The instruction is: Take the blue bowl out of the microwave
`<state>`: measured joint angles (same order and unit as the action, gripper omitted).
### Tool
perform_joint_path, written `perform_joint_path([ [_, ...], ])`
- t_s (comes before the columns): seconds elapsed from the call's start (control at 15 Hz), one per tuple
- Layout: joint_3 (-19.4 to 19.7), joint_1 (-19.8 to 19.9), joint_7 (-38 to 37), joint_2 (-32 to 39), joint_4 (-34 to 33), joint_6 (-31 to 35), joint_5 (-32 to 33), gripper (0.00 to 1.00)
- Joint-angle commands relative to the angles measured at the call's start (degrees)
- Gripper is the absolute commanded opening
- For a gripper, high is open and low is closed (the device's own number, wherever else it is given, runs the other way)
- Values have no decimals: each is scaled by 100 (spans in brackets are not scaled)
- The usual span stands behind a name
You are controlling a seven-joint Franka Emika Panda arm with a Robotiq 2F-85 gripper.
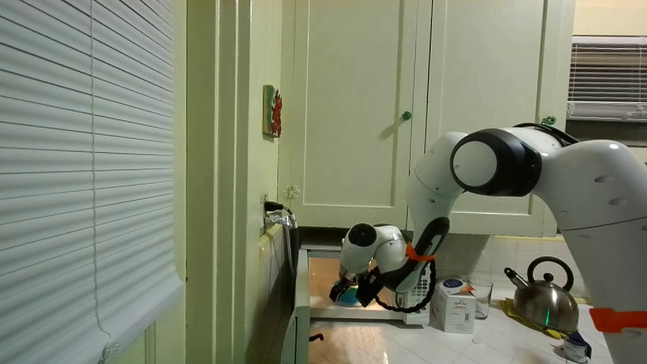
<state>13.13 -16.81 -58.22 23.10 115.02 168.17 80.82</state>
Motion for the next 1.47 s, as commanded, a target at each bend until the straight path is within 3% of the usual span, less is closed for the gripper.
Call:
perform_joint_path([
  [0.0,108,-58,-506,403,-502,254,631,100],
  [0.2,97,-33,-719,591,-766,277,1030,100],
  [0.33,80,-1,-916,698,-921,313,1290,74],
  [0.6,26,78,-1430,893,-1222,567,1937,42],
  [0.73,3,113,-1685,976,-1372,642,2282,32],
  [0.93,-72,200,-2112,1080,-1564,682,2708,27],
  [1.33,-280,401,-2725,1197,-1732,665,3353,43],
  [1.4,-320,433,-2799,1200,-1721,671,3412,32],
])
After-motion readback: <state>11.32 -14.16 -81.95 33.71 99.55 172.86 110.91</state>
